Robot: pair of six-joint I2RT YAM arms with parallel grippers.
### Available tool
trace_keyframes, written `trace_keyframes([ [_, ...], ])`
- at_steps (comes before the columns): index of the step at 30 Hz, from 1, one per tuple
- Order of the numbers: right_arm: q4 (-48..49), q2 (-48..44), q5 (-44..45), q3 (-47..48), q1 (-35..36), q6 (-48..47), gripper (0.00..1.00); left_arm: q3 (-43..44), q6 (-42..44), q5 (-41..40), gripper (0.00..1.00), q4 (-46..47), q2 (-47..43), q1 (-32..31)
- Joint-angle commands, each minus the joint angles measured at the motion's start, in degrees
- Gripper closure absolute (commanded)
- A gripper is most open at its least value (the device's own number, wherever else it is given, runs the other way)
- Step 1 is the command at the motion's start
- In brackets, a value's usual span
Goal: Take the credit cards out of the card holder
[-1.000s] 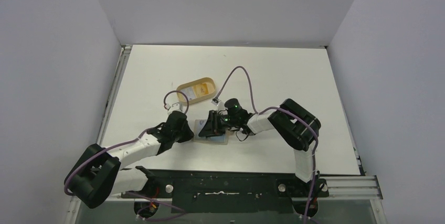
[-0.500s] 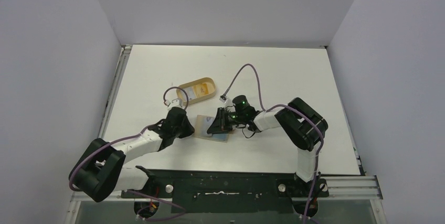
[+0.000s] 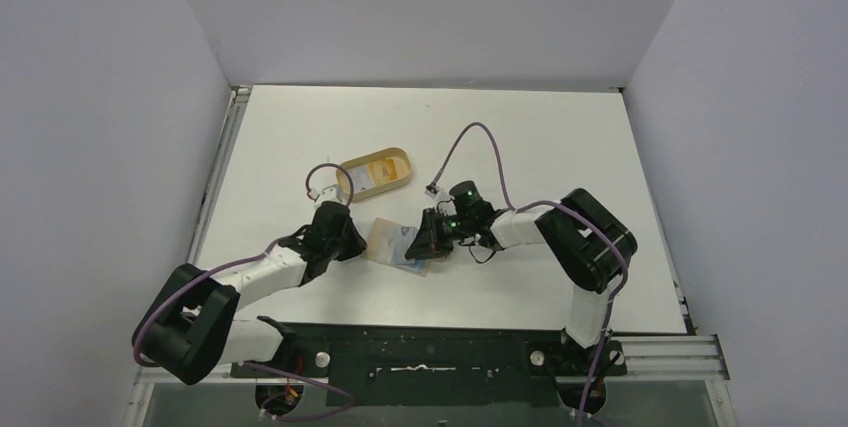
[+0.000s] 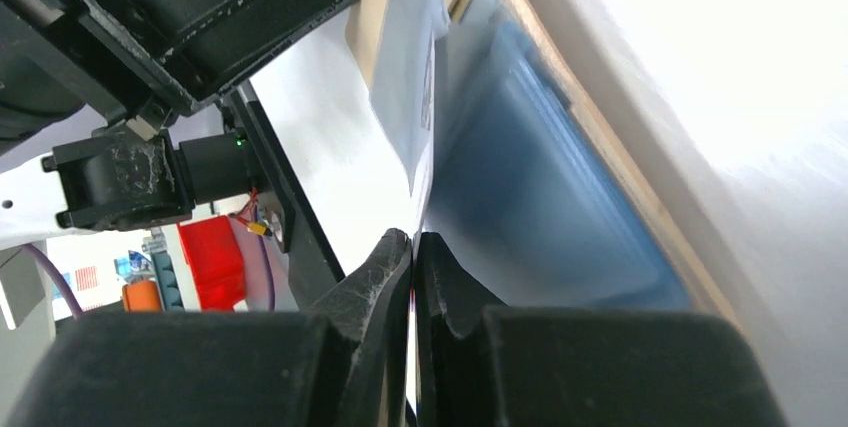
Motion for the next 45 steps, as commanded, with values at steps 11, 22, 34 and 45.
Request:
trace_keyframes([
  [11, -27.37, -8.99, -0.67, 8.88, -5.43, -18.15, 1.00, 0.53, 0.78, -0.30, 1.00, 3.54, -1.39, 2.40],
  [22, -44.70, 10.28, 0.48, 50.08, -6.51, -24.34, 1.00, -1.20, -2.58, -3.83, 1.00, 15.80, -1.63, 2.83],
  [34, -47.57, 30.53, -0.23, 76.19, -3.31, -20.80, 1.00, 1.68, -1.91, -7.28, 1.00, 22.19, 3.27, 3.95],
  [45, -53.27, 42.13, -0.52, 92.91, -1.97, -19.91, 1.00, -0.61, -2.05, -7.15, 1.00, 23.96, 2.98, 5.29],
])
